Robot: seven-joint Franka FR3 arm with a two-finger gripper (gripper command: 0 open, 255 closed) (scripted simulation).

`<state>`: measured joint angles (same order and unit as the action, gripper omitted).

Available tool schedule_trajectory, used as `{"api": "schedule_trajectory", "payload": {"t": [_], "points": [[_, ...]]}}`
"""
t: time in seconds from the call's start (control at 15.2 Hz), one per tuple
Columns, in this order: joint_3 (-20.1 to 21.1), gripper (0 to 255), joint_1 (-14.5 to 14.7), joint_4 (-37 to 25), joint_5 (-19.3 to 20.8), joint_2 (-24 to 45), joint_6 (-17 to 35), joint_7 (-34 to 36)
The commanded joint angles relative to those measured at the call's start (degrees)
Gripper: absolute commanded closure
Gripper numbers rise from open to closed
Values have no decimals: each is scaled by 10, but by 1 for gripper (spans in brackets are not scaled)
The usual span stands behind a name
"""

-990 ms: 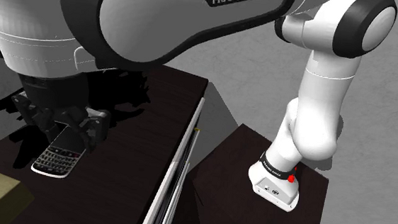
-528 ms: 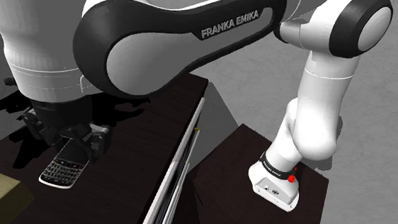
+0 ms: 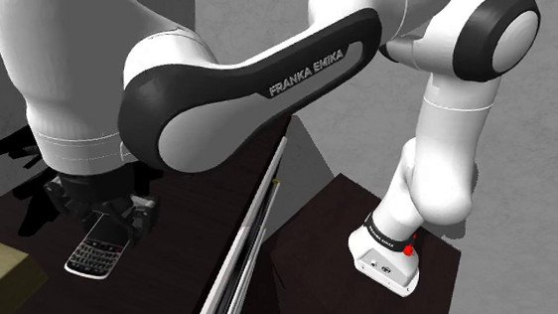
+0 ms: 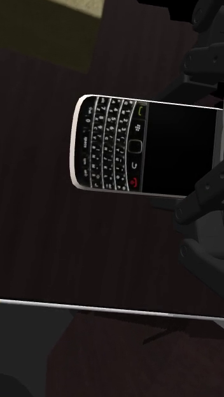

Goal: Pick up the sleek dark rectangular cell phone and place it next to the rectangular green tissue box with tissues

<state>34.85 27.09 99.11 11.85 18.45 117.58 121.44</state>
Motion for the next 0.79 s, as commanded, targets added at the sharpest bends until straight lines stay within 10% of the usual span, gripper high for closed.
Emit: {"api": "schedule_trajectory", "payload": {"t": [0.0,0.73], "points": [[-2,255,-1,12,3,3,15,2],[-15,255,8,53,31,39,85,20]]}}
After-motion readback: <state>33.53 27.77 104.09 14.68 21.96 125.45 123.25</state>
